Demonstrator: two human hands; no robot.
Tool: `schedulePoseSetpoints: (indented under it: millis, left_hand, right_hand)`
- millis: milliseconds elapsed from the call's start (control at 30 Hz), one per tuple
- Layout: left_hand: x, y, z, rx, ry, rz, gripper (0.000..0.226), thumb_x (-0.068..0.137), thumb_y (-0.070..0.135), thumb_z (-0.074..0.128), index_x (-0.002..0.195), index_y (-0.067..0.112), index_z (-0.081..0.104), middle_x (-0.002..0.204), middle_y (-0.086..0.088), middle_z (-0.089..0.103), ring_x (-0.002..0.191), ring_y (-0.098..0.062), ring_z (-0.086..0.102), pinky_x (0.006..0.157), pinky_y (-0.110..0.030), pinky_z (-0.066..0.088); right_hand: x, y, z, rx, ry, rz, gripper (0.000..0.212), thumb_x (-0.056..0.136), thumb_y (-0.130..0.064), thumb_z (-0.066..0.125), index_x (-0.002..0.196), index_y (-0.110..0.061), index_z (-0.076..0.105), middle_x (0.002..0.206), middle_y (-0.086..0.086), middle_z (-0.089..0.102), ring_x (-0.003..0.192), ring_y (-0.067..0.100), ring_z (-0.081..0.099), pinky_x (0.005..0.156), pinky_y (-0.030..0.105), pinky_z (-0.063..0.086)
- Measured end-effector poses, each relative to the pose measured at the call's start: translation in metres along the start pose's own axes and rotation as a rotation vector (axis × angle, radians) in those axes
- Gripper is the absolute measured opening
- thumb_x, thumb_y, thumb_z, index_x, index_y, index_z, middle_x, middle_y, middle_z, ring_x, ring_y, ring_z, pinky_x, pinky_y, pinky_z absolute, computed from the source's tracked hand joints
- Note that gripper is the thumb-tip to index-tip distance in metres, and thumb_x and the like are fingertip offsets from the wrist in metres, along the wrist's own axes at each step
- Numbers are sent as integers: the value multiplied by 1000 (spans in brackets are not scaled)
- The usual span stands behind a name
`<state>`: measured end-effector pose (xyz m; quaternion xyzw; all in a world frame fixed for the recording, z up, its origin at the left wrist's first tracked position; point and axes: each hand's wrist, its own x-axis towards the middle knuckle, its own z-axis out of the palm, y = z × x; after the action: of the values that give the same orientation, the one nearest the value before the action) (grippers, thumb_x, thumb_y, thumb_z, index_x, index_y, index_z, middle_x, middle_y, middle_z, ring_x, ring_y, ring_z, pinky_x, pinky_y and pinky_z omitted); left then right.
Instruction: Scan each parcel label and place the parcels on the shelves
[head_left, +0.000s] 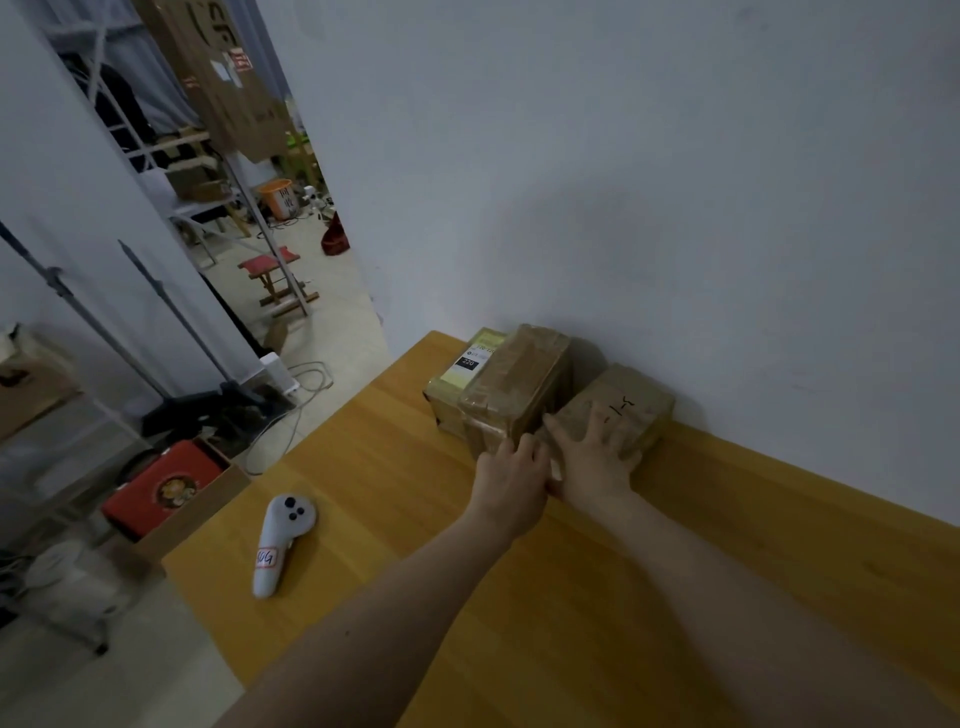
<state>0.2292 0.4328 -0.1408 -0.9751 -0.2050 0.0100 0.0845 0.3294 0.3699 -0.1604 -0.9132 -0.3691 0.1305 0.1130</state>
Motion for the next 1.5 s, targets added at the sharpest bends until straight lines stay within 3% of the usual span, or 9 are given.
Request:
schedulePoseSetpoints:
  millis: [133, 267, 433, 567, 800, 1033, 1200, 1367, 1500]
  left_hand:
    - [10, -9, 13, -10, 2, 3, 48, 98, 27, 45, 142, 12, 33, 127, -5, 48, 104, -24, 55, 61, -31, 36]
    - [14, -12, 24, -32, 9, 24, 53, 97, 25, 47, 145, 13, 29, 130, -5, 47, 104, -26, 55, 59, -32, 38]
    - [3, -9, 30, -55, 14, 68, 61, 100, 28, 42, 152, 14, 14, 140, -7, 40, 109, -27, 55, 61, -31, 42]
    - [-15, -10, 23, -65, 3, 87, 64, 101, 29, 41, 154, 17, 8, 147, -7, 35, 116, -27, 53, 67, -32, 48]
    - [-69, -20, -5, -26, -30, 73, 64, 103, 39, 37, 154, 21, 3, 156, -5, 24, 119, -25, 50, 71, -33, 52]
    - [-166, -13, -60, -86, -42, -60, 64, 103, 49, 28, 154, 26, -2, 160, -2, 16, 136, -19, 36, 90, -31, 51]
    - [-258, 24, -122, -236, 14, -149, 63, 101, 52, 26, 154, 33, -3, 160, 8, 15, 131, -9, 41, 86, -22, 50]
    - [-358, 82, -179, -470, 90, -197, 65, 91, 60, 5, 152, 37, 10, 152, 15, 25, 109, -3, 54, 81, -21, 51]
    - [-429, 142, -214, -840, 135, -154, 56, 96, 54, 17, 148, 34, 28, 147, 14, 38, 118, -1, 48, 95, -21, 42]
  right_hand:
    - [20, -4, 8, -41, -60, 29, 76, 90, -56, 50, 146, -52, 0, 156, 13, -22, 135, 54, -26, 104, 76, 10]
    - [23, -5, 12, 8, -27, 62, 61, 94, -52, 43, 146, -50, 12, 158, 12, -18, 135, 52, -28, 104, 76, 14]
    - [-7, 8, 19, -36, 156, 58, 46, 93, -58, 37, 138, -47, 33, 158, 10, 5, 142, 48, -9, 101, 66, 27]
    - [-43, 20, 27, 35, 320, 84, 36, 85, -53, 59, 120, -43, 56, 149, 7, 30, 138, 42, 14, 94, 61, 34]
    - [-104, 34, 25, 369, 502, -41, 25, 77, -48, 70, 98, -45, 57, 133, 1, 37, 125, 31, 35, 83, 48, 50]
    - [-205, 12, -24, 871, 568, -220, 35, 75, -82, 43, 105, -64, 47, 132, -8, 34, 127, 20, 38, 87, 36, 54]
    - [-324, 26, -80, 1018, 424, -381, 24, 72, -68, 63, 92, -57, 56, 129, -10, 44, 118, -6, 48, 75, 12, 54]
    - [-448, 81, -141, 1145, 172, -409, 38, 57, -62, 66, 91, -44, 65, 118, -28, 58, 105, 10, 63, 74, 26, 57]
    - [-541, 131, -180, 1322, -126, -304, 73, 28, -65, 86, 89, -27, 69, 112, -18, 66, 94, 26, 69, 64, 35, 57]
